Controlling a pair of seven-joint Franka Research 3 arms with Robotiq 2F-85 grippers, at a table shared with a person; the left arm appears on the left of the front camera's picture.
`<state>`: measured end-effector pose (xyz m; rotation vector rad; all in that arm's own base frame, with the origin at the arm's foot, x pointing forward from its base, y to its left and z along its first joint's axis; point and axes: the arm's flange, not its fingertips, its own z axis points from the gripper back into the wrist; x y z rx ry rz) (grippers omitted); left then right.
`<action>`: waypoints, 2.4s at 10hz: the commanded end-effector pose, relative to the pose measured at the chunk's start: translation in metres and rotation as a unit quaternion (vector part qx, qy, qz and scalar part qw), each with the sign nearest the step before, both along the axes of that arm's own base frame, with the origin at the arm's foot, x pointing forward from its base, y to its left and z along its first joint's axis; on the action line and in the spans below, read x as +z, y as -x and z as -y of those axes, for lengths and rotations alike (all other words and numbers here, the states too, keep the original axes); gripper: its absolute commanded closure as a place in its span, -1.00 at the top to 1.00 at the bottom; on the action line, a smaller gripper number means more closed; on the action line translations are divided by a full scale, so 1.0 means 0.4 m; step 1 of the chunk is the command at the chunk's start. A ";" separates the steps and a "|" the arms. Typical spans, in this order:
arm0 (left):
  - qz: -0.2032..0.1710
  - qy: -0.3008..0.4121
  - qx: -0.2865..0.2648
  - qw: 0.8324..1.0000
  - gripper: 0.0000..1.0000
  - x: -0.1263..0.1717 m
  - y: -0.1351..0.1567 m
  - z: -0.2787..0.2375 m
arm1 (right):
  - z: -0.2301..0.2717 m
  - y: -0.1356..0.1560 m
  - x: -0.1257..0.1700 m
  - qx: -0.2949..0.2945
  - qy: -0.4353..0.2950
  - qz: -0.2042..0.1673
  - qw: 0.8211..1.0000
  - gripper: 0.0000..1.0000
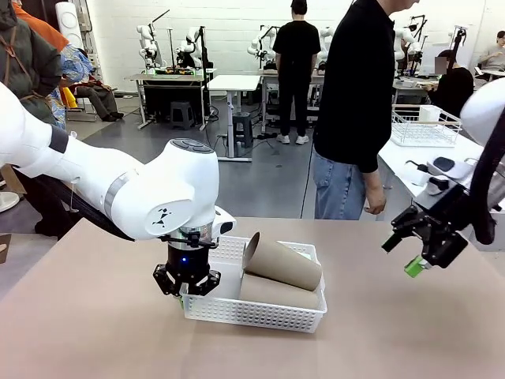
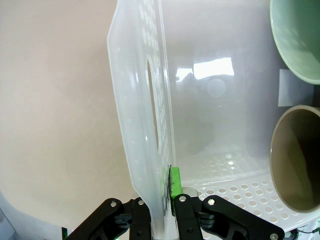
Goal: Clean and organize the cups into the basket.
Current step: Pick up the Reusable plastic cup from the right side of the table and stack it inside the Organizing basket in the center of the table, then move the Organizing basket back to the left side of the table.
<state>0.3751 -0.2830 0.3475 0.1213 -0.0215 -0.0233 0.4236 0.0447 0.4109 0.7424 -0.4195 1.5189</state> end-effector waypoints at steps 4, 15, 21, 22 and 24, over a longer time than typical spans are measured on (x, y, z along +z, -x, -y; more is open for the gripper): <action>0.003 -0.001 -0.005 1.000 -1.00 0.004 0.003 -0.002 | 0.028 0.007 -0.012 -0.011 -0.027 -0.003 1.000 1.00; 0.003 -0.001 -0.005 1.000 -1.00 0.004 0.003 -0.002 | 0.028 0.007 -0.012 -0.011 -0.027 -0.003 1.000 1.00; 0.003 -0.001 -0.005 1.000 -1.00 0.004 0.003 -0.002 | 0.134 0.072 0.022 -0.128 -0.206 -0.300 0.923 1.00; 0.003 -0.001 -0.005 1.000 -1.00 0.004 0.003 -0.002 | 0.148 0.088 0.033 -0.180 -0.198 -0.366 0.891 1.00; 0.003 -0.001 -0.005 1.000 -1.00 0.004 0.003 -0.002 | 0.215 0.112 0.027 -0.280 -0.177 -0.445 0.832 1.00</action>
